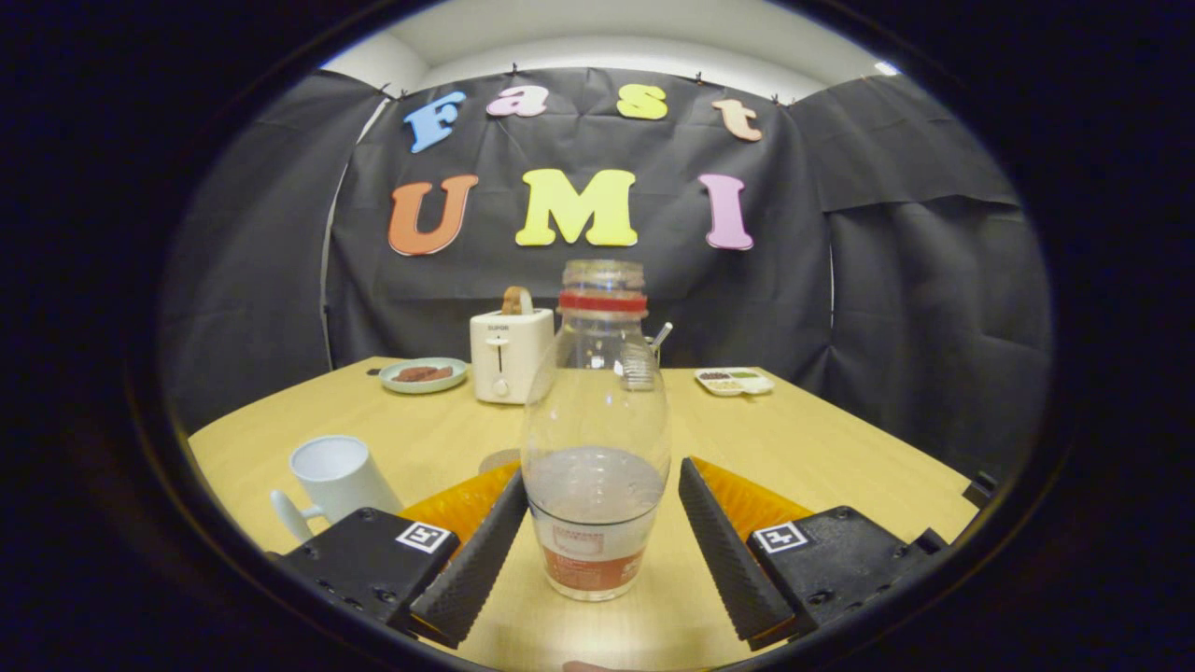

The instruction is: Take the bottle from table, then pour the juice into the cup, finally place the bottle on the coaster

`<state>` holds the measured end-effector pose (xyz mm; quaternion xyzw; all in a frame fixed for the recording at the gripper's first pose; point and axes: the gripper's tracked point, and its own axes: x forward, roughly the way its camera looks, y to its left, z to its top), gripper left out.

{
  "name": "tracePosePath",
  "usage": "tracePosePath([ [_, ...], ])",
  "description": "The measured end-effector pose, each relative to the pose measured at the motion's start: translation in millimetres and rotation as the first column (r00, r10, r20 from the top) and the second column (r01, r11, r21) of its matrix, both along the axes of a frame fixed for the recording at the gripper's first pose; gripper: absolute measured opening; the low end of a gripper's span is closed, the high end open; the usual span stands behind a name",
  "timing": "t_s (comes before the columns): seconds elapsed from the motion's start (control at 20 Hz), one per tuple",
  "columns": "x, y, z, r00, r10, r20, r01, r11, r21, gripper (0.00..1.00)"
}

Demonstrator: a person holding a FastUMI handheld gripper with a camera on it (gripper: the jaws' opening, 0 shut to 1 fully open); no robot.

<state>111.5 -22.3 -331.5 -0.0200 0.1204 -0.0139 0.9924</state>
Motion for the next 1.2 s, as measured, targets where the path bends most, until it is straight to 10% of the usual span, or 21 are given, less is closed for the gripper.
tracePosePath([
  [1.2,-10,-1,33,0.995,0.034,0.098,-0.021,0.991,-0.13,0.8],
])
